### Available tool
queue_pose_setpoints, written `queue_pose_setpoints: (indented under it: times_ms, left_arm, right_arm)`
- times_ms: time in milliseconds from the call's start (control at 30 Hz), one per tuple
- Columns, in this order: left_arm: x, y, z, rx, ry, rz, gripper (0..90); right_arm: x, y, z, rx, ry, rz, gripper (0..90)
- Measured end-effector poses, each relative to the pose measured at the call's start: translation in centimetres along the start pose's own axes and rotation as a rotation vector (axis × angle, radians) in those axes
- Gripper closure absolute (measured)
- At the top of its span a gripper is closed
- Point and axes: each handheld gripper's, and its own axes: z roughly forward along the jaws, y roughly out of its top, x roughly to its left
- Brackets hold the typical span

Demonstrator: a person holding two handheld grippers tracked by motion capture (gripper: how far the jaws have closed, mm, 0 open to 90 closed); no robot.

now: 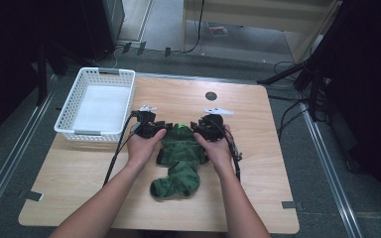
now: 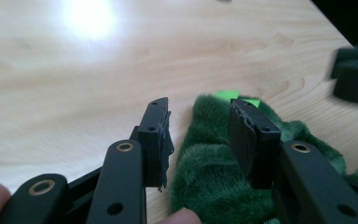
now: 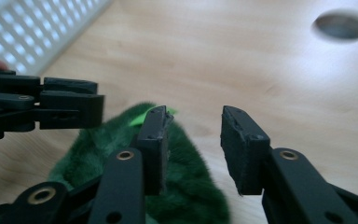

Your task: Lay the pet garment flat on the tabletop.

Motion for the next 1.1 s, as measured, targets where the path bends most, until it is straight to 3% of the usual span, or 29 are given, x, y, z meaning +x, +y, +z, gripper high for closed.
queue_pose_setpoints:
  times_ms: [133,200,233,267,300,367,433,500,567,600,633,700,733,767,800,833,900,933,967,1000,1100]
  left_arm:
    - [-0.5,-0.8,0.6,0.076,0.033,0.094,58.1]
    - [-0.7,-1.2,0.7,0.079,0.042,0.134,59.1]
    - [-0.9,-1.4,0.6,0.079,0.061,0.161,60.8]
    - [-1.2,-1.5,0.7,0.083,0.074,0.198,71.3]
    - [-1.4,-1.6,0.7,0.088,0.073,0.221,71.3]
    - [-1.9,-1.7,0.8,0.088,0.075,0.265,82.8]
    - [-2.3,-1.5,0.9,0.088,0.076,0.291,87.2]
    - [-2.7,-1.2,0.6,0.041,0.098,0.322,88.3]
    - [-2.8,-0.6,0.3,-0.020,0.116,0.299,88.5]
    - [-2.8,-0.3,0.4,-0.036,0.127,0.293,88.3]
    - [-2.8,-0.3,0.4,-0.036,0.127,0.293,87.6]
    - [-2.7,-0.1,1.2,0.010,0.120,0.288,84.4]
    - [-2.6,0.0,1.6,0.040,0.123,0.291,67.3]
    - [-2.5,0.0,1.8,0.055,0.116,0.272,67.3]
    - [-2.3,0.0,1.6,0.061,0.103,0.242,58.9]
    - [-2.1,0.1,1.0,0.037,0.084,0.211,48.9]
    - [-2.0,-0.1,-0.2,-0.003,0.059,0.174,43.3]
    - [-2.1,-0.4,-1.1,-0.017,0.053,0.178,41.0]
    - [-2.2,-0.8,-1.8,-0.023,0.047,0.178,39.0]
    - [-2.3,-1.1,-2.3,-0.022,0.041,0.184,39.0]
    - [-2.6,-2.3,-4.0,-0.020,0.023,0.203,39.6]
  right_arm:
    - [1.0,-1.0,2.1,0.082,-0.020,-0.056,62.1]
    - [1.1,-1.5,2.5,0.107,-0.025,-0.084,62.1]
    - [1.0,-1.7,2.6,0.122,-0.028,-0.090,62.6]
    - [0.8,-2.2,2.9,0.145,-0.043,-0.094,68.6]
    - [0.8,-2.2,2.9,0.145,-0.043,-0.094,68.6]
    - [0.7,-2.4,2.9,0.145,-0.029,-0.115,81.3]
    - [0.9,-2.5,2.7,0.148,-0.029,-0.161,90.0]
    - [1.1,-2.5,2.3,0.109,-0.051,-0.200,90.0]
    - [0.9,-2.1,1.3,0.015,-0.065,-0.179,90.0]
    - [0.5,-1.8,0.6,-0.037,-0.069,-0.134,90.0]
    - [0.5,-1.8,0.6,-0.037,-0.069,-0.134,90.0]
    - [0.1,-1.9,0.5,-0.028,-0.089,-0.124,90.0]
    - [-0.4,-2.3,1.2,0.043,-0.094,-0.119,85.0]
    - [-0.4,-2.3,1.2,0.043,-0.094,-0.119,85.0]
    - [-0.7,-2.5,1.3,0.059,-0.097,-0.120,77.2]
    - [-0.9,-2.7,1.1,0.054,-0.097,-0.114,69.8]
    - [-1.5,-2.7,-0.3,-0.005,-0.083,-0.062,57.4]
    - [-1.7,-2.7,-1.0,-0.026,-0.076,-0.042,55.5]
    - [-2.3,-3.1,-3.4,-0.085,-0.064,0.004,53.6]
    - [-2.3,-3.1,-3.4,-0.085,-0.064,0.004,53.6]
    - [-2.7,-4.7,-6.1,-0.118,-0.041,0.006,58.7]
